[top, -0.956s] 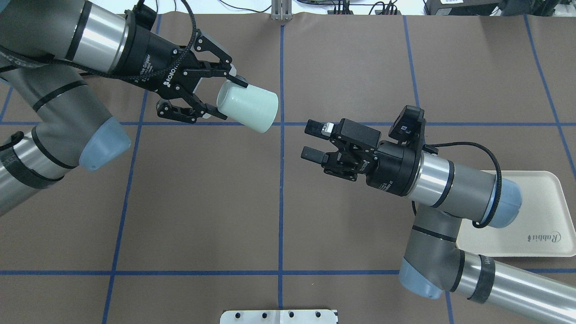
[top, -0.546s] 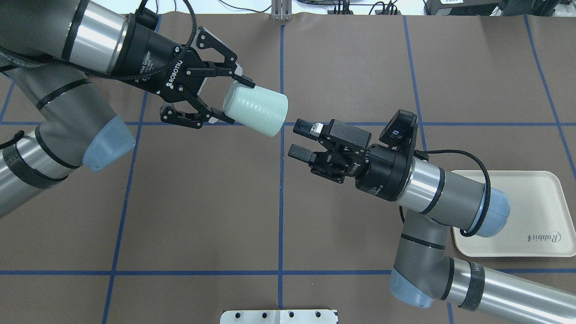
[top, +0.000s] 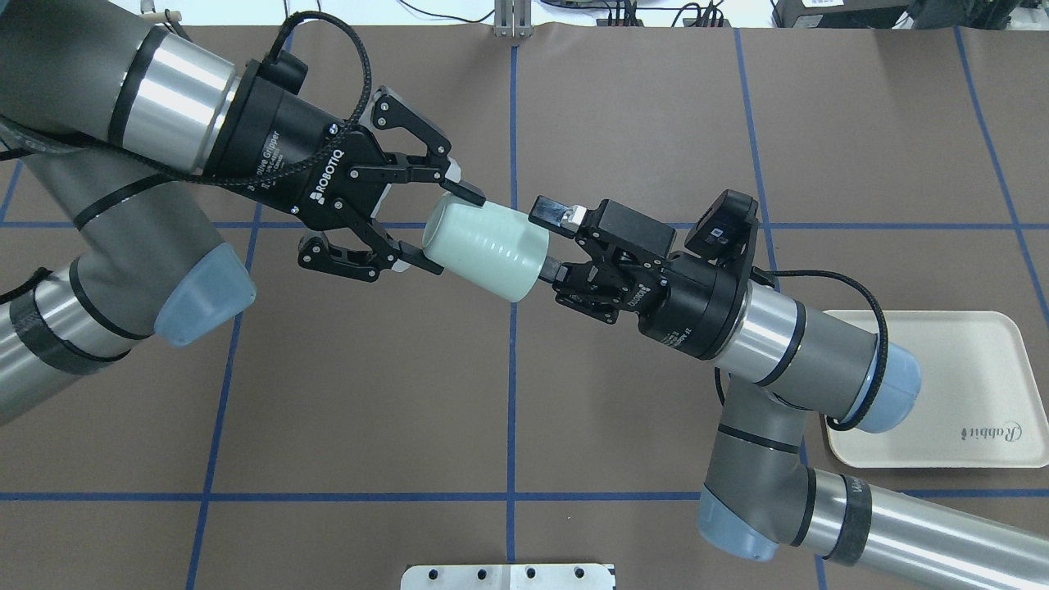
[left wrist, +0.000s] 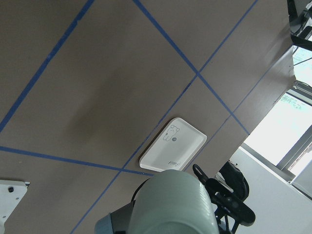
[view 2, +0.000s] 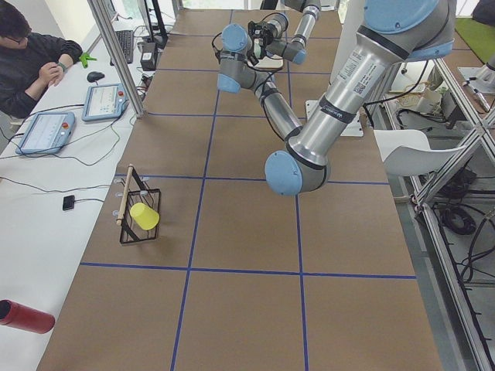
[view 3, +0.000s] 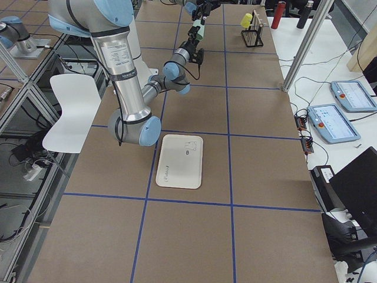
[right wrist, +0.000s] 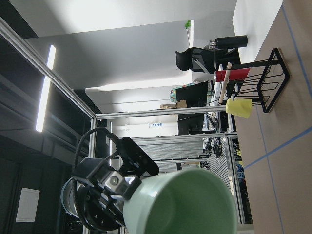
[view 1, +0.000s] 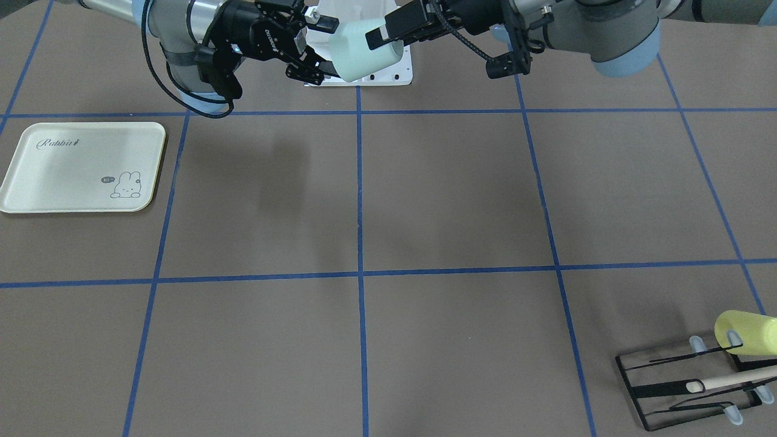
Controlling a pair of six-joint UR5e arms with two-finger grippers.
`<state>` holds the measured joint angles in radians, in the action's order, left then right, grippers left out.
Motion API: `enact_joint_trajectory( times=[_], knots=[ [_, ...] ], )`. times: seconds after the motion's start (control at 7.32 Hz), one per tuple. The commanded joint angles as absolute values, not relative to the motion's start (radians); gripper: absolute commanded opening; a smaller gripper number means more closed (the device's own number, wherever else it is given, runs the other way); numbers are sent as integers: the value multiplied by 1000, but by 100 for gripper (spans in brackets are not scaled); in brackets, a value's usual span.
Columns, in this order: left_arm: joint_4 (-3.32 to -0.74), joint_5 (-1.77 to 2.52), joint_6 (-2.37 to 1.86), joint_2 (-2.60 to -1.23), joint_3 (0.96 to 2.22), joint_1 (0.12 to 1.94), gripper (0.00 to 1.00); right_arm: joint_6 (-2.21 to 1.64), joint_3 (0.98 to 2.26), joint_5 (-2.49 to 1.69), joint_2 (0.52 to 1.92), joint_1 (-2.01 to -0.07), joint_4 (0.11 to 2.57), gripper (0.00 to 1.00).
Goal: Left arm grabs green cup and hands to right arm on tray
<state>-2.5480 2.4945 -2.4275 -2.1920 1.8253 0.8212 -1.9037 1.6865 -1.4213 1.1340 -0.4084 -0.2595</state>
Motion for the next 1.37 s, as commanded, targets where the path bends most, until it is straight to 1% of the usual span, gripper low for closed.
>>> enact_joint_trajectory(
  times=[0.0,0.14,0.27,0.41,0.55,0.68,0.96,1.09,1.23],
  knots=[
    [-2548,2496,-2430,-2184,1833,810,0,-1904,1693,-1416,1132,-410,-264,89],
    [-2548,2506,-2428,-2181,1833,810,0,-1904,1694,-1416,1131,-408,-264,88],
    [-2548,2508,-2428,-2181,1836,810,0,-1904,1695,-1416,1129,-408,-262,73],
    [-2548,2511,-2428,-2181,1838,810,0,-1904,1695,-1416,1127,-408,-264,45],
    [-2549,2526,-2427,-2181,1836,810,0,-1904,1694,-1417,1129,-405,-262,26],
    [-2549,2530,-2428,-2181,1839,810,0,-1904,1694,-1417,1129,-400,-262,23],
    [-2551,2530,-2425,-2181,1839,810,0,-1904,1695,-1419,1129,-399,-264,0],
    [-2551,2530,-2418,-2181,1838,810,0,-1904,1698,-1420,1129,-397,-264,0],
    [-2551,2530,-2415,-2181,1838,810,6,-1905,1704,-1417,1131,-390,-290,0]
  ],
)
